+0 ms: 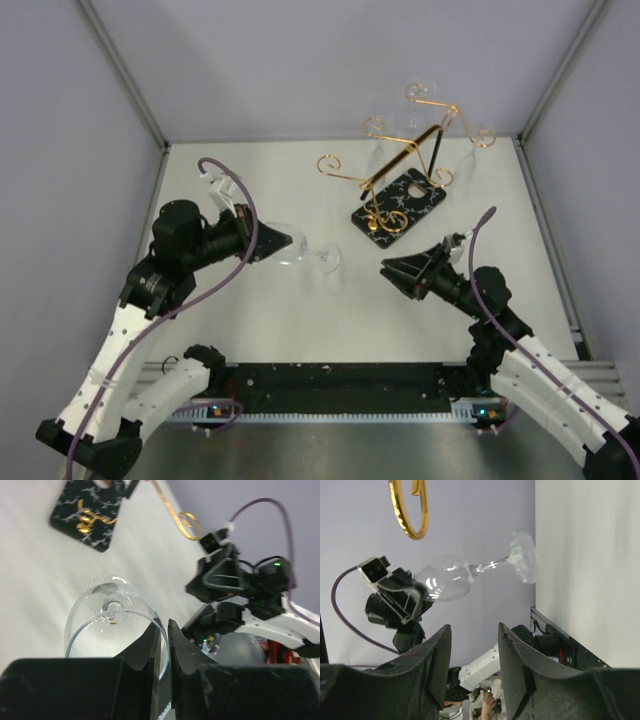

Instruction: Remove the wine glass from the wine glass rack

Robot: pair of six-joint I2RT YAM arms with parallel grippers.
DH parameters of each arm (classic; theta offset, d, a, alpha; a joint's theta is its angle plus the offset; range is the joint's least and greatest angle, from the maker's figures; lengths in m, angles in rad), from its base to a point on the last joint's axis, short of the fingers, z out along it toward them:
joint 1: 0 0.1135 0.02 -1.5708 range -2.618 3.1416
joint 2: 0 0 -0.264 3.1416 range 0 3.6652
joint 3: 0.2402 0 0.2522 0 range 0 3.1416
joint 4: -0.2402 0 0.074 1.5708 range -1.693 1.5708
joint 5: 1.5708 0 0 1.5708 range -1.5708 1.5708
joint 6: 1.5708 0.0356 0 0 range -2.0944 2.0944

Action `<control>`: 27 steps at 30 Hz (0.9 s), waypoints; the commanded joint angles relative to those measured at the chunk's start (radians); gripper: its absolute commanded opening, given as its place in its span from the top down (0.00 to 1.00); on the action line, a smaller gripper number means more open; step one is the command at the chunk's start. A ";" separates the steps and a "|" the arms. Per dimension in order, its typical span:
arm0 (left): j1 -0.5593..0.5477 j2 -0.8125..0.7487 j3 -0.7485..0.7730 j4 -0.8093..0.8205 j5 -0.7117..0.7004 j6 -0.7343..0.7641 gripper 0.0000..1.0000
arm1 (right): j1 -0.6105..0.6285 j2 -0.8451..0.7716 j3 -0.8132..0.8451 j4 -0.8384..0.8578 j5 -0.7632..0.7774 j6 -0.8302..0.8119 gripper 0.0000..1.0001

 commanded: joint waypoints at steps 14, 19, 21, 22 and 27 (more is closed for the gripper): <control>0.001 0.388 0.287 -0.052 -0.703 0.345 1.00 | -0.011 0.062 0.059 -0.019 -0.049 -0.140 0.57; 0.019 0.571 0.456 -0.104 -0.779 0.393 1.00 | -0.011 0.066 0.036 0.005 -0.058 -0.141 0.57; 0.042 0.643 0.516 -0.117 -0.771 0.398 1.00 | -0.011 0.078 0.034 0.022 -0.066 -0.143 0.57; 0.057 0.674 0.544 -0.117 -0.759 0.396 1.00 | -0.011 0.088 0.031 0.032 -0.071 -0.144 0.57; 0.126 0.810 0.685 -0.159 -0.756 0.407 1.00 | -0.011 0.128 0.031 0.085 -0.097 -0.144 0.56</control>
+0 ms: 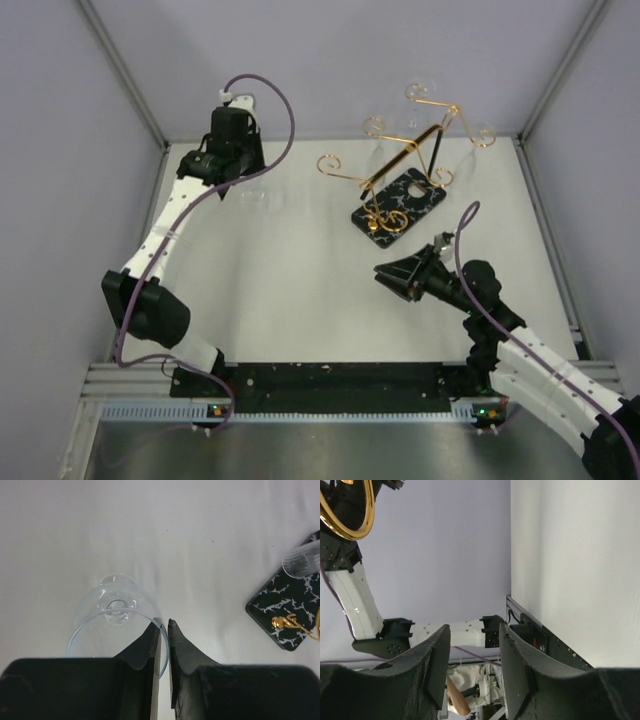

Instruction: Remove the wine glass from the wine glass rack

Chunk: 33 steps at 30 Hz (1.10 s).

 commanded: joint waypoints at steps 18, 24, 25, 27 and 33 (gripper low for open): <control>0.244 0.211 0.170 -0.018 0.098 -0.017 1.00 | -0.011 0.148 0.016 0.186 -0.091 -0.032 0.56; 0.278 0.205 0.095 0.032 0.171 -0.048 1.00 | -0.009 0.119 0.018 0.148 -0.084 -0.041 0.56; 0.278 0.208 0.095 0.033 0.168 -0.045 1.00 | -0.011 0.111 0.015 0.144 -0.082 -0.039 0.55; 0.281 0.218 0.098 0.026 0.171 -0.040 1.00 | -0.011 0.102 0.013 0.133 -0.081 -0.041 0.55; 0.283 0.223 0.076 0.040 0.170 -0.037 1.00 | -0.011 0.089 0.027 0.095 -0.081 -0.051 0.55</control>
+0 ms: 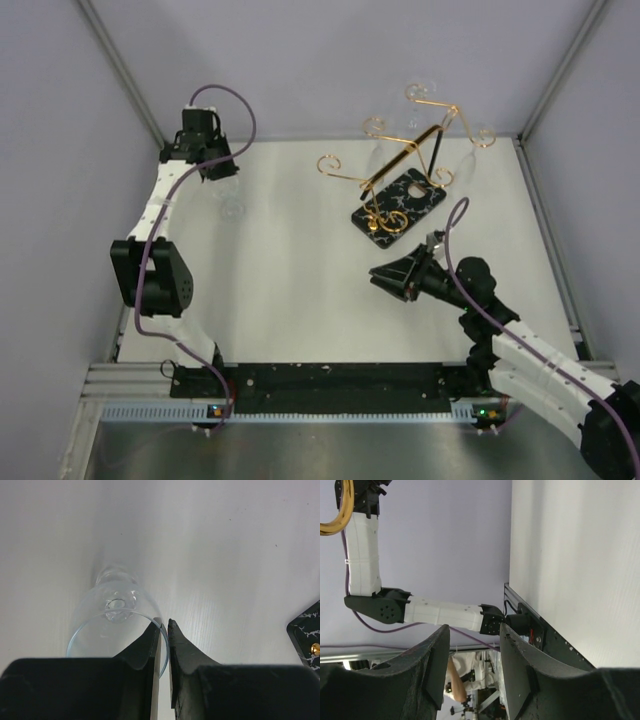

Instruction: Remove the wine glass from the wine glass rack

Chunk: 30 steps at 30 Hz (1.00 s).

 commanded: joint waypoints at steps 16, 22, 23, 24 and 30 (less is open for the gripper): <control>0.005 -0.005 -0.027 0.081 0.004 -0.006 0.66 | -0.010 -0.035 0.033 -0.048 0.009 -0.036 0.54; 0.003 -0.012 -0.014 0.060 -0.020 0.016 0.55 | -0.010 -0.041 0.036 -0.056 0.009 -0.036 0.54; 0.005 -0.015 -0.009 0.053 -0.052 0.019 0.54 | -0.010 -0.043 0.040 -0.061 0.011 -0.038 0.54; 0.005 -0.020 -0.004 0.050 -0.062 0.020 0.53 | -0.010 -0.043 0.044 -0.065 0.014 -0.041 0.54; 0.005 -0.032 0.060 -0.011 -0.120 0.037 0.50 | -0.009 -0.027 0.075 -0.087 0.014 -0.062 0.52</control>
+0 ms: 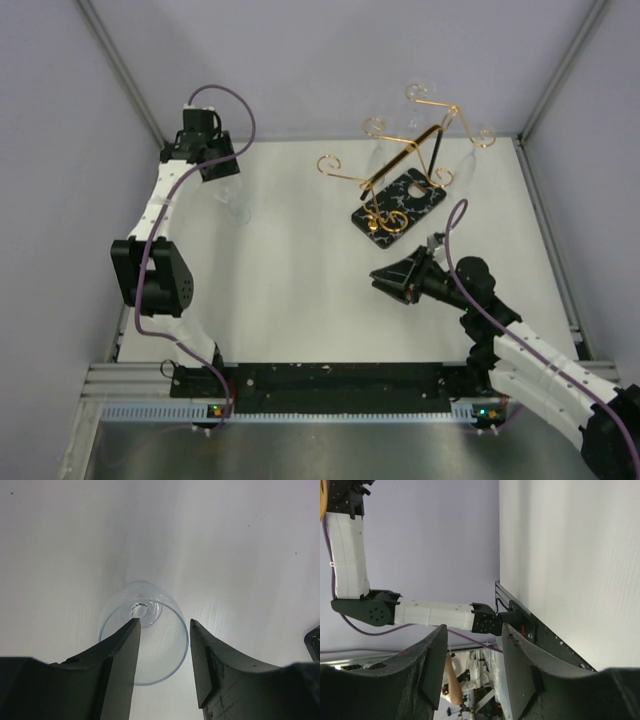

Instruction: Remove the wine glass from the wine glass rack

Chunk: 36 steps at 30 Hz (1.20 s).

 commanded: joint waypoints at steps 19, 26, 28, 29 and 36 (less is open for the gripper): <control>0.003 -0.226 0.036 -0.022 0.149 -0.003 0.47 | -0.010 -0.030 0.170 -0.199 0.063 -0.134 0.45; -0.016 -0.369 -0.100 0.043 0.337 -0.038 0.40 | -0.023 -0.051 0.320 -0.372 0.112 -0.235 0.44; -0.032 -0.399 -0.137 0.056 0.368 -0.049 0.38 | -0.033 -0.041 0.368 -0.419 0.123 -0.263 0.43; -0.041 -0.418 -0.152 0.069 0.379 -0.054 0.38 | -0.041 -0.034 0.389 -0.433 0.120 -0.274 0.43; -0.067 -0.484 -0.185 0.107 0.494 -0.097 0.27 | -0.105 0.021 0.621 -0.597 0.141 -0.395 0.42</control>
